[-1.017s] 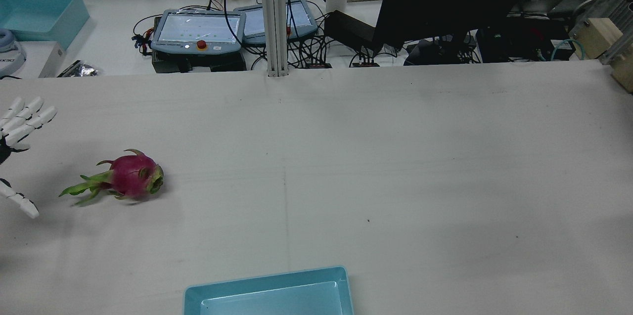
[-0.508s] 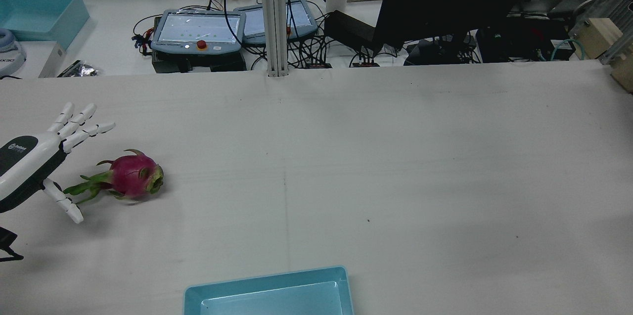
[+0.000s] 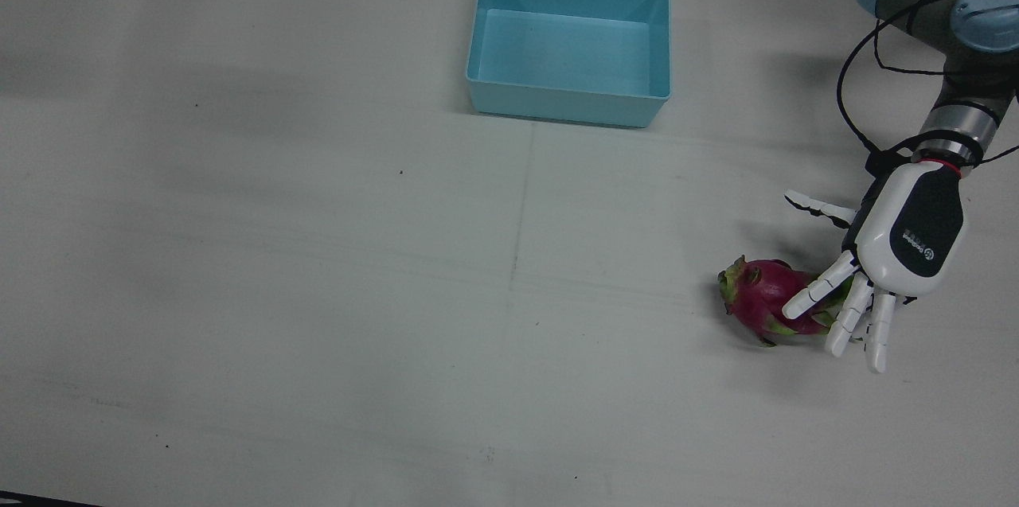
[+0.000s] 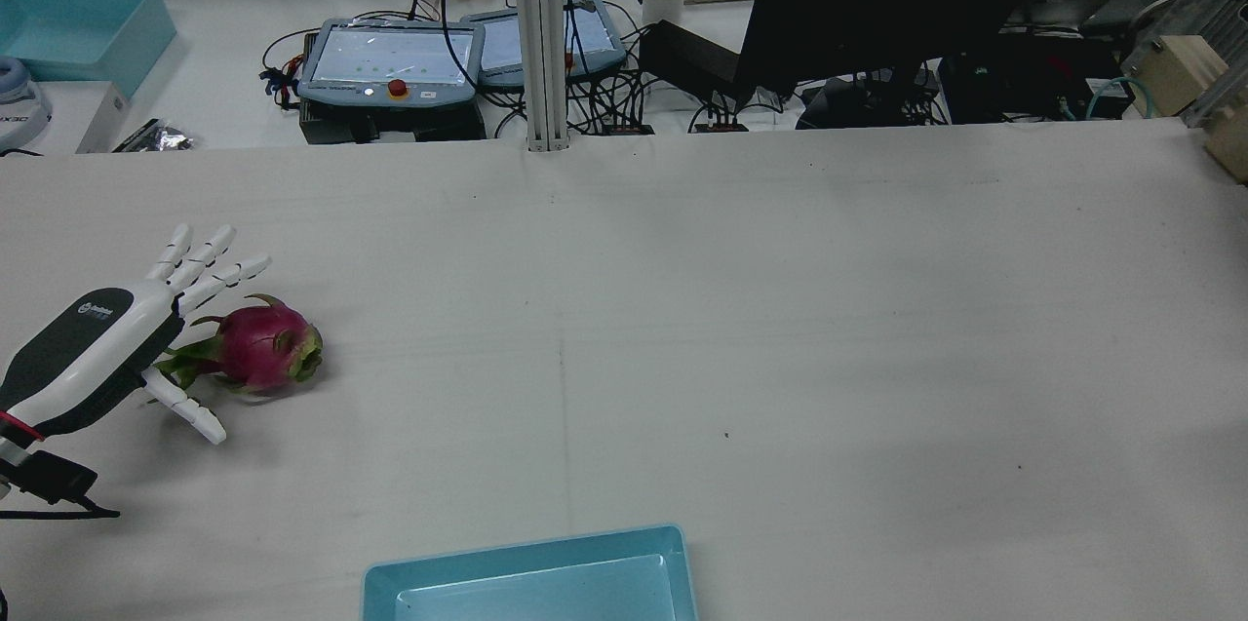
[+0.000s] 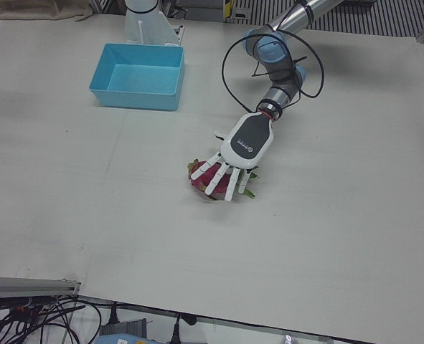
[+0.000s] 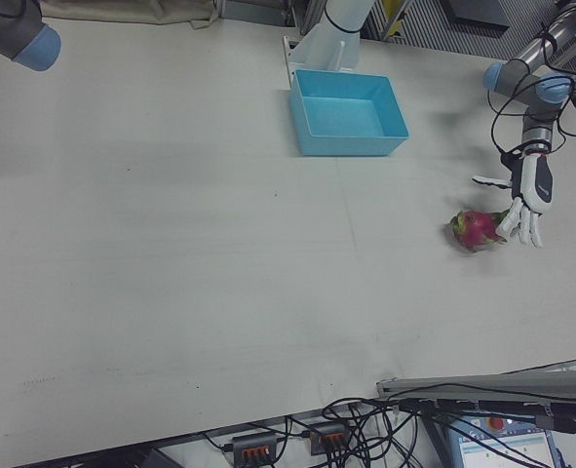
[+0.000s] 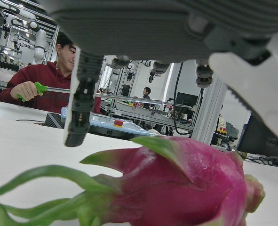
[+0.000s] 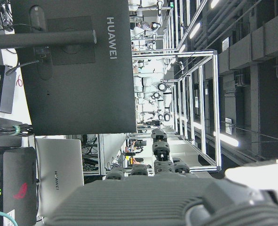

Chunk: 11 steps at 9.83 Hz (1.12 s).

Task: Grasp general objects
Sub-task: 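Reach the left hand toward the pink dragon fruit on the table, then close the left hand's fingers around the dragon fruit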

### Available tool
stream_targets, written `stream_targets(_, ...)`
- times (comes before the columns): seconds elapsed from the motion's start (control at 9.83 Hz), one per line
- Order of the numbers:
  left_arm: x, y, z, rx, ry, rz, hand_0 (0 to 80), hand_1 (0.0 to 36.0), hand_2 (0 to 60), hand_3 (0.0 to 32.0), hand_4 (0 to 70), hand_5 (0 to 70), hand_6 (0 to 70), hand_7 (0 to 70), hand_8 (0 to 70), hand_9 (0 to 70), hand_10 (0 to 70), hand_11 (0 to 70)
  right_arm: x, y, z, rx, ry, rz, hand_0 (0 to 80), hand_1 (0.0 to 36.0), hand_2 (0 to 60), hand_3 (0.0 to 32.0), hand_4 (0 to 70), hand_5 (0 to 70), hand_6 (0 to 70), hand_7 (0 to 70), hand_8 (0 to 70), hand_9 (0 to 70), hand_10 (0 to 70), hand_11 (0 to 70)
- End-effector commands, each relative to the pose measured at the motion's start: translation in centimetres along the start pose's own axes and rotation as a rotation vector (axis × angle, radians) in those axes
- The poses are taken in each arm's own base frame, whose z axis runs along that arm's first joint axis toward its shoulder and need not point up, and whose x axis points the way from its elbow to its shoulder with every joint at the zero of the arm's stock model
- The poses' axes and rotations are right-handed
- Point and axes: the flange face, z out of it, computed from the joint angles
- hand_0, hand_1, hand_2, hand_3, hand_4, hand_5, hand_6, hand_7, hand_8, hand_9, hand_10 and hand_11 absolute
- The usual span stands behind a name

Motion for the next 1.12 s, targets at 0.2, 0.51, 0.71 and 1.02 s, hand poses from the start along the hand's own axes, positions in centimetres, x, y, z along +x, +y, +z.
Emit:
stream_targets(0.2,0.0,4.0,5.6,0.006,-0.054,0.030,50.2,16.5,0.0,32.0,0.0,6.6,0.0,0.0,0.0,0.0,0.0,0.0,0.0,0.0,0.0,-0.001,0.000,0.000,0.0,0.0,0.0,0.0,0.0,0.0,0.0,0.0,0.0,0.0,0.0,0.0)
stream_targets(0.51,-0.7,6.1,5.8,-0.018,-0.077,0.035,50.3,16.8,0.0,32.0,0.0,8.0,0.0,0.0,0.0,0.0,0.0,0.0,0.0,0.0,0.0,0.000,0.000,0.000,0.0,0.0,0.0,0.0,0.0,0.0,0.0,0.0,0.0,0.0,0.0,0.0)
stream_targets(0.71,-1.1,6.2,5.7,-0.021,-0.081,0.039,50.0,16.4,0.0,32.0,0.0,11.3,0.0,0.0,0.0,0.0,0.0,0.0,0.0,0.0,0.0,0.001,0.000,0.000,0.0,0.0,0.0,0.0,0.0,0.0,0.0,0.0,0.0,0.0,0.0,0.0)
stream_targets(1.02,-1.1,6.3,5.6,-0.016,-0.079,0.037,49.4,15.1,0.0,32.0,0.0,23.5,0.0,2.9,0.0,0.0,0.0,0.0,0.0,0.0,0.0,-0.001,0.000,0.000,0.0,0.0,0.0,0.0,0.0,0.0,0.0,0.0,0.0,0.0,0.0,0.0)
